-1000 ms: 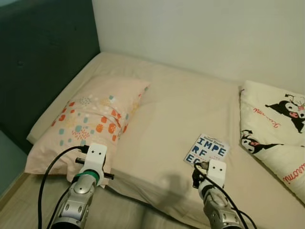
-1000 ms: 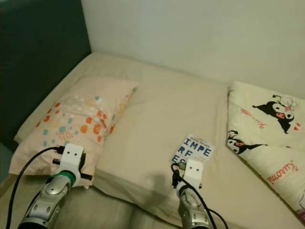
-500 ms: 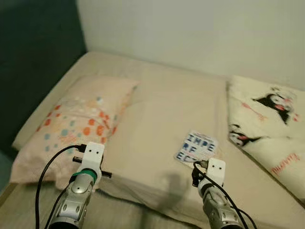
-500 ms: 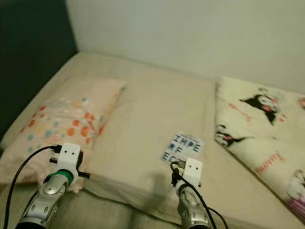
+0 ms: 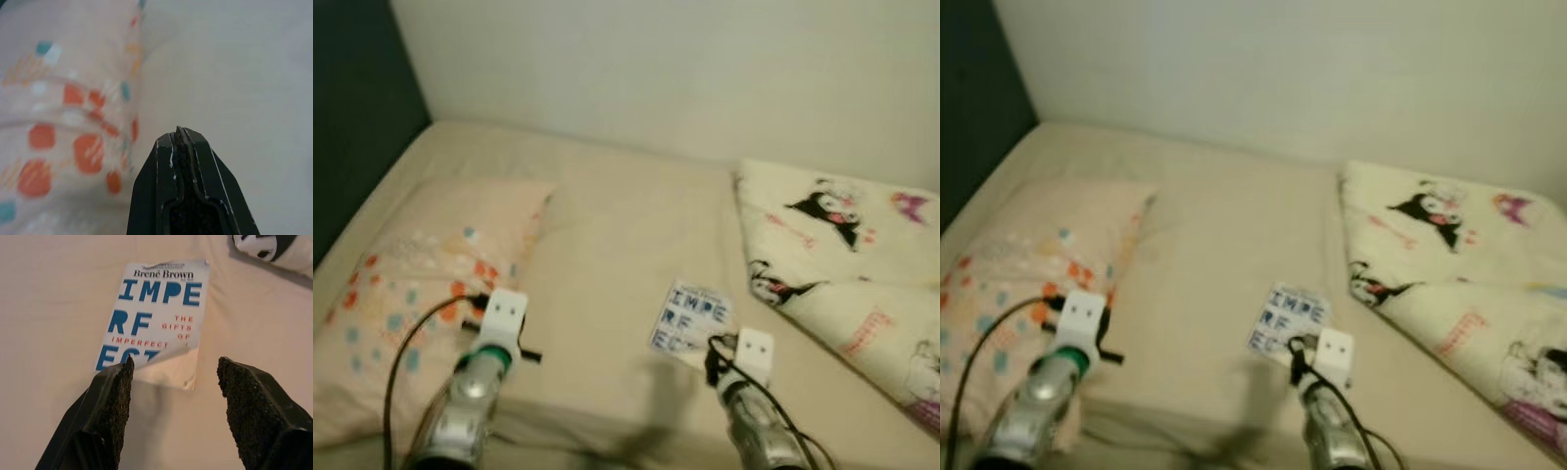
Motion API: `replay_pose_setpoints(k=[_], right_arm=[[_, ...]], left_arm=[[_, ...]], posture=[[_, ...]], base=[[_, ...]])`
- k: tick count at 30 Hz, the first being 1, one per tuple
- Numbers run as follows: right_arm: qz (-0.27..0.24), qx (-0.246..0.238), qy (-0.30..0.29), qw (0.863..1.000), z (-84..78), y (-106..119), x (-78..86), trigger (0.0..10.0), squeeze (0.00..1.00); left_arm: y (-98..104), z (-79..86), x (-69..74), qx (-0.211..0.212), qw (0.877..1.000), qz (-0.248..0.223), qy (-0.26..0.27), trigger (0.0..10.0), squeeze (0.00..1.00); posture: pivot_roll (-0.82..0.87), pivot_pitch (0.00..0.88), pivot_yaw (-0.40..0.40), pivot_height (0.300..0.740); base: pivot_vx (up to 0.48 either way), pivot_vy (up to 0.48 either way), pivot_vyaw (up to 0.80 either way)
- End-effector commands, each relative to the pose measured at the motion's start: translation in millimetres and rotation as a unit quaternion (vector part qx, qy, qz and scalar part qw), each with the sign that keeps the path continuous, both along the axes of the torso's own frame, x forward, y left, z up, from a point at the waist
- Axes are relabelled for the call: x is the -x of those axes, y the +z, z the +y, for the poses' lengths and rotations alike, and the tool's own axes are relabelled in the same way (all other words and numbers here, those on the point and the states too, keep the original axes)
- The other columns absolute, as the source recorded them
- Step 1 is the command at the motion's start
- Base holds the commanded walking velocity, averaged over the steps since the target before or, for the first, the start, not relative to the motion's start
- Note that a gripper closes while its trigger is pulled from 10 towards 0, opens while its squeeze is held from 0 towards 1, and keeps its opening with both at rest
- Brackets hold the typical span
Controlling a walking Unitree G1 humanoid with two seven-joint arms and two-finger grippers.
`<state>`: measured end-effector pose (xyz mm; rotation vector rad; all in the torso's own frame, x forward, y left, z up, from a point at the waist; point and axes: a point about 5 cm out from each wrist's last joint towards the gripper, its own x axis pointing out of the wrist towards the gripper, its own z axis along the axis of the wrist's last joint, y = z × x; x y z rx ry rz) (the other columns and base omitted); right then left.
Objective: Clean up the room
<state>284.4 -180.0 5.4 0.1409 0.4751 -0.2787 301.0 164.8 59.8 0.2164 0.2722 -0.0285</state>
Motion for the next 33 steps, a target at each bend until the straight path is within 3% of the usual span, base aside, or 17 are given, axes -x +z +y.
replay_pose_setpoints(k=[1,20,33], right_arm=[[0.01,-0.002,-0.001,1.0,0.5,-4.3,3.8,10.0,0.0],[0.002,-0.002,-0.003,1.0,-0.4,-2.3,2.0,10.0,0.0],[-0.023,-0.006,-0.001,1.0,0.1,5.3,-4.9,10.0,0.0]], left_arm=[[-7.3,0.7,5.2,-0.003,1.0,0.012,0.0,10.0,0.0],[-8.4,0.1,5.8,-0.012,1.0,0.01,-0.008,10.0,0.0],[-8.2,-0.9,4.7,-0.024,1.0,0.004,-0.008,10.0,0.0]], posture=[[0.12,0.019,0.015,0.74],[0.11,0.0,0.012,0.74],[0.12,0.0,0.007,0.69]], base=[[0.0,0.0,0.0],[0.0,0.0,0.0],[0.0,0.0,0.0]])
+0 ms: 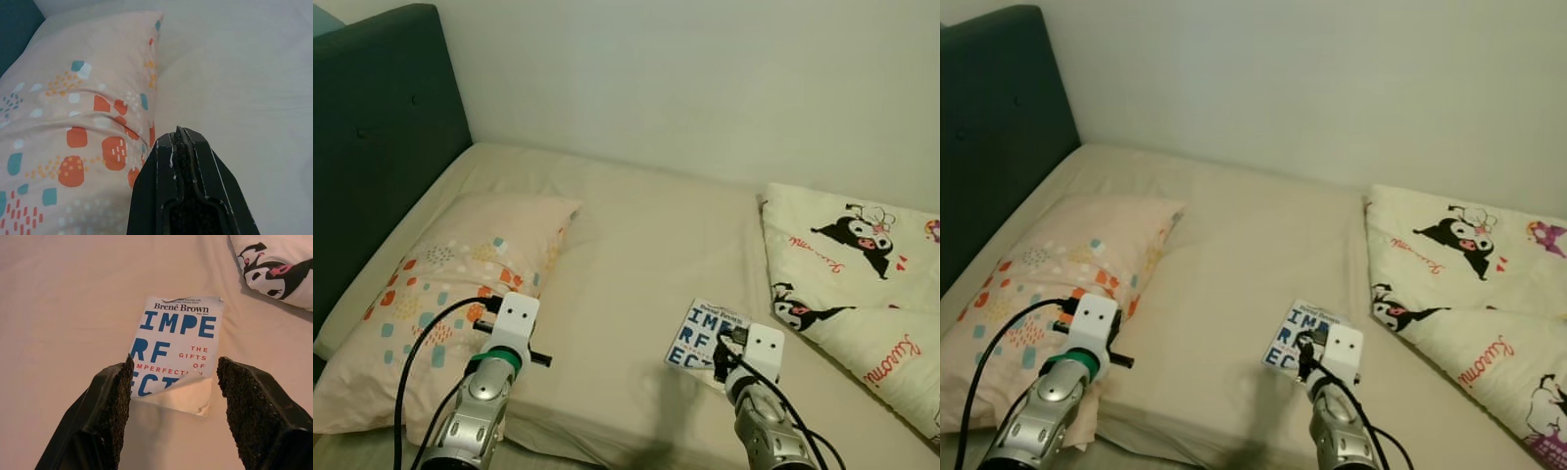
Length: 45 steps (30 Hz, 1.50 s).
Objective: Clean up the room
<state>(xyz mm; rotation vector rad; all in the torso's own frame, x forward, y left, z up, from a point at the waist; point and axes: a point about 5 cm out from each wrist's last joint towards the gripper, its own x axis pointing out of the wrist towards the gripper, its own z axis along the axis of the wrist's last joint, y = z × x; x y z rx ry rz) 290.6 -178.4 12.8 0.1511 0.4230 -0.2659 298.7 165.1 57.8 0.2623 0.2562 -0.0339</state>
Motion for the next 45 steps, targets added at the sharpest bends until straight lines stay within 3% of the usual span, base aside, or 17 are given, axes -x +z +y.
replay_pose_setpoints(k=[1,22,45], right_arm=[[0.005,-0.003,-0.004,1.0,-1.0,-2.2,1.0,10.0,0.0],[0.007,0.004,0.007,1.0,-2.3,-1.1,-2.0,10.0,0.0],[0.002,0.008,0.023,1.0,-3.0,7.9,-14.7,10.0,0.0]], left_arm=[[-6.5,-0.2,3.1,-0.003,1.0,0.012,0.0,10.0,0.0],[-9.9,0.7,6.9,-0.006,1.0,0.014,0.004,10.0,0.0],[-18.8,2.5,15.2,-0.013,0.999,0.029,0.005,10.0,0.0]], posture=[[0.12,0.0,0.003,0.685],[0.12,0.0,-0.004,0.615],[0.12,0.007,-0.015,0.615]], base=[[0.0,0.0,0.0],[0.0,0.0,0.0],[0.0,0.0,0.0]])
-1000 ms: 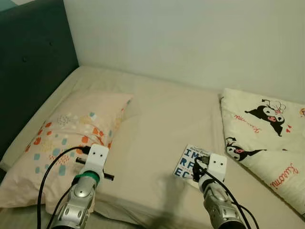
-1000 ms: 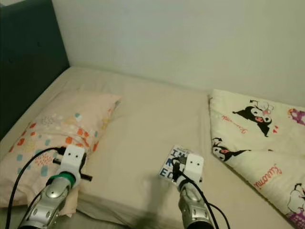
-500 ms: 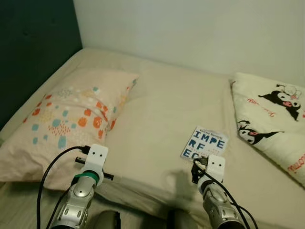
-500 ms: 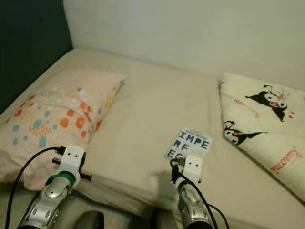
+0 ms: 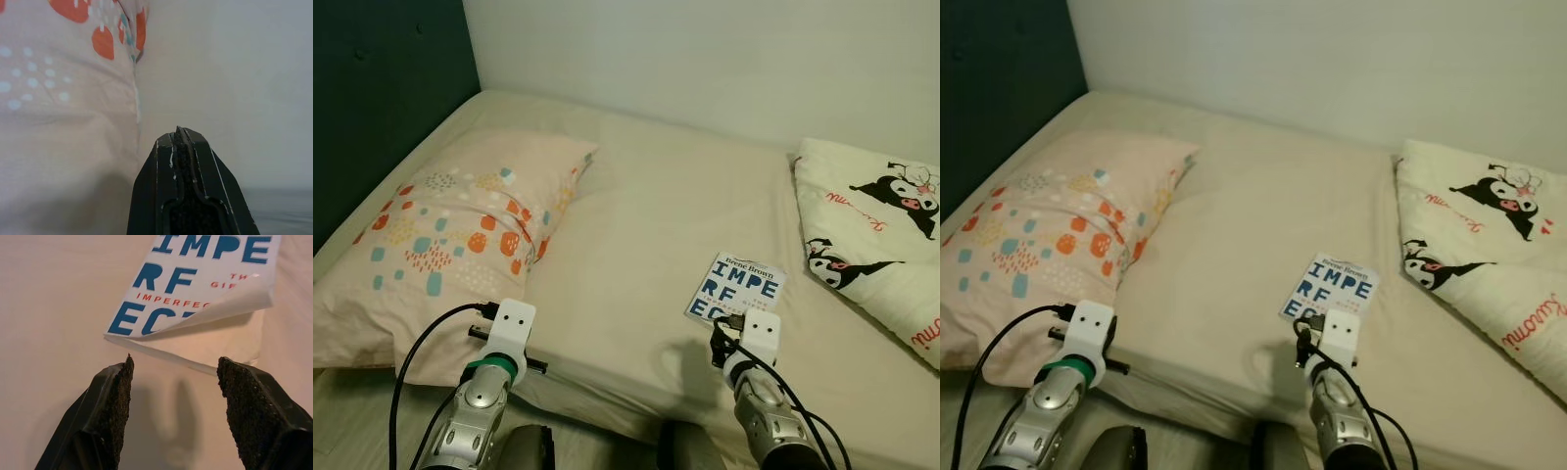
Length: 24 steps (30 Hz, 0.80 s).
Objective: Clean up the room
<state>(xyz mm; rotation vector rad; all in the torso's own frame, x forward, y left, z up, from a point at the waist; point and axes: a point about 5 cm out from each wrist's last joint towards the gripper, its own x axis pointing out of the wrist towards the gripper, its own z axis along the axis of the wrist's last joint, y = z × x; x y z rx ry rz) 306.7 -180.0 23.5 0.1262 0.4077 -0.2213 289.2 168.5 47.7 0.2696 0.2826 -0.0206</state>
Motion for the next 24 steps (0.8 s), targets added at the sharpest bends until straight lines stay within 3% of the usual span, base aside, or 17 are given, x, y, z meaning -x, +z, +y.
replay_pose_setpoints(k=[1,5,7,11,12,13,20,24], right_arm=[[0.007,-0.004,0.001,1.0,-1.2,0.4,-3.0,10.0,0.0],[0.006,-0.008,0.0,1.0,-1.3,3.7,-7.7,10.0,0.0],[-0.001,-0.02,-0.008,1.0,-1.7,13.1,-18.3,10.0,0.0],[-0.001,-0.026,-0.011,1.0,-1.4,15.7,-21.4,10.0,0.0],[-0.001,-0.031,-0.015,0.999,-1.4,17.1,-23.3,10.0,0.72],[0.006,-0.038,-0.019,0.999,-1.4,16.6,-23.9,10.0,1.0],[0.029,-0.07,-0.033,0.997,-1.1,11.6,-23.4,10.0,1.0],[0.044,-0.115,-0.065,0.99,-3.5,5.2,-19.9,10.0,1.0]], left_arm=[[-10.2,-0.9,8.1,-0.016,1.0,0.019,-0.009,10.0,0.0],[-10.5,-1.8,10.9,-0.026,0.999,0.014,-0.022,10.0,0.0],[-15.8,-6.0,25.7,-0.072,0.993,0.013,-0.093,10.0,0.0],[-20.7,-4.0,33.1,-0.084,0.991,0.021,-0.104,10.0,0.0],[-26.1,1.6,39.8,-0.089,0.991,0.032,-0.093,10.0,0.0],[-29.5,7.1,43.8,-0.09,0.993,0.038,-0.073,10.0,0.0],[-29.3,14.7,48.8,-0.089,0.995,0.036,-0.041,10.0,0.0],[-16.1,23.9,47.6,-0.084,0.996,0.007,-0.032,10.0,0.0]], posture=[[0.12,0.015,-0.02,0.615],[0.12,0.015,-0.02,0.615],[0.12,0.015,-0.02,0.615],[0.12,0.015,-0.02,0.615],[0.13,0.032,-0.045,0.615],[0.14,0.036,-0.053,0.615],[0.18,0.056,-0.059,0.615],[0.2,0.08,-0.046,0.615]], base=[[0.0,0.0,0.0],[0.0,0.0,0.0],[0.0,0.0,0.0],[0.0,0.0,0.0],[0.0,0.0,0.0],[0.0,0.0,0.0],[0.0,0.0,0.0],[0.0,0.0,0.0]])
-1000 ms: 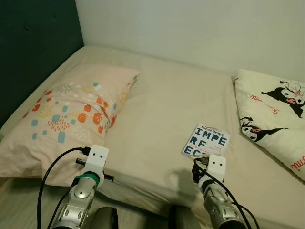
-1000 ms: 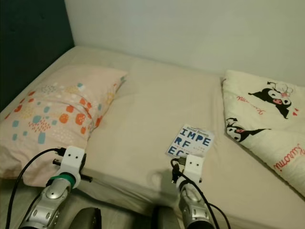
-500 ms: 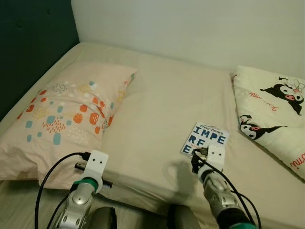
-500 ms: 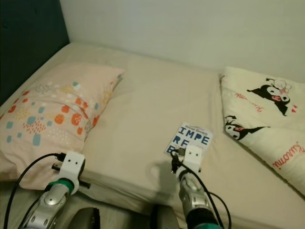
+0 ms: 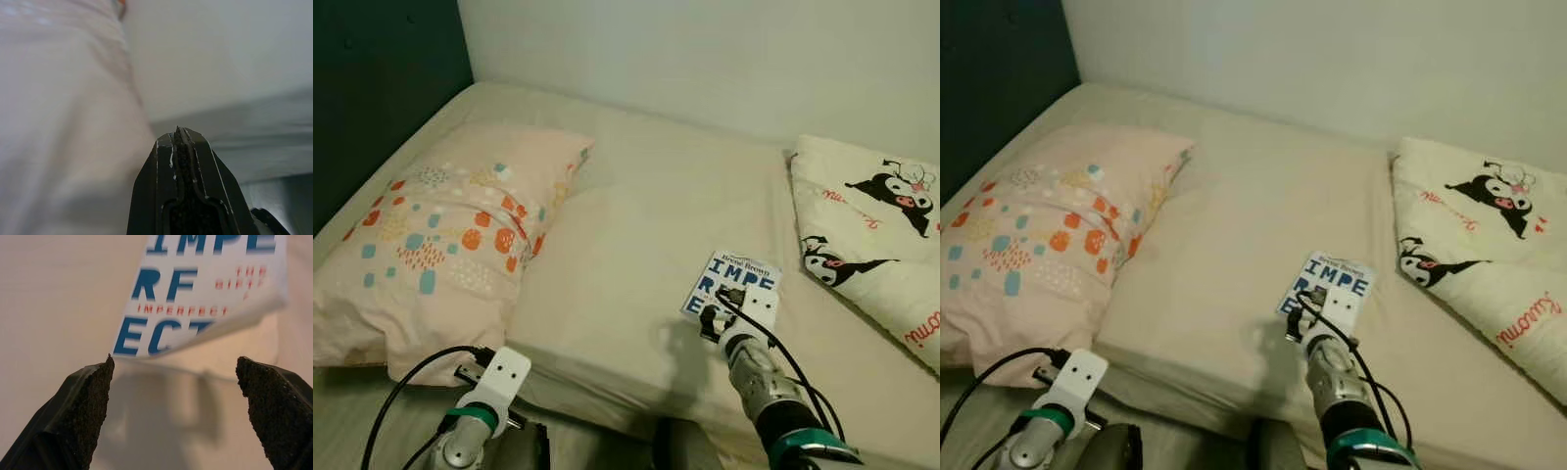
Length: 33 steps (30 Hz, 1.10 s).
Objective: Clean up the room
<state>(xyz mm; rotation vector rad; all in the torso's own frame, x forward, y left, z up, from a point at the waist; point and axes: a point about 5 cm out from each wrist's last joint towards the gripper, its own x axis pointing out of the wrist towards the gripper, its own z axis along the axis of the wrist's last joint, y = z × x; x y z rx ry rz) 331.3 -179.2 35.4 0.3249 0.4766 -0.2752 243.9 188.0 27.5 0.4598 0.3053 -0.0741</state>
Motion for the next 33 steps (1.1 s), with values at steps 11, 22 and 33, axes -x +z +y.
replay_pose_setpoints(k=[11,22,33], right_arm=[[0.009,-0.119,-0.071,0.99,-0.8,-12.1,7.2,10.0,1.0],[-0.022,-0.246,-0.156,0.956,0.2,-15.6,9.7,10.0,1.0],[-0.097,-0.383,-0.268,0.879,-9.4,-18.0,14.6,10.0,1.0]], left_arm=[[49.2,28.4,-11.7,0.047,0.995,-0.089,0.026,10.0,0.0],[91.1,27.5,-13.6,0.086,0.989,-0.118,-0.028,10.0,0.0],[153.5,19.8,-34.1,0.164,0.966,-0.183,-0.084,10.0,0.0]], posture=[[0.23,0.152,0.006,0.615],[0.31,0.22,0.055,0.615],[0.36,0.245,0.092,0.615]], base=[[0.0,0.0,0.0],[0.0,0.0,0.0],[0.0,0.0,0.0]])
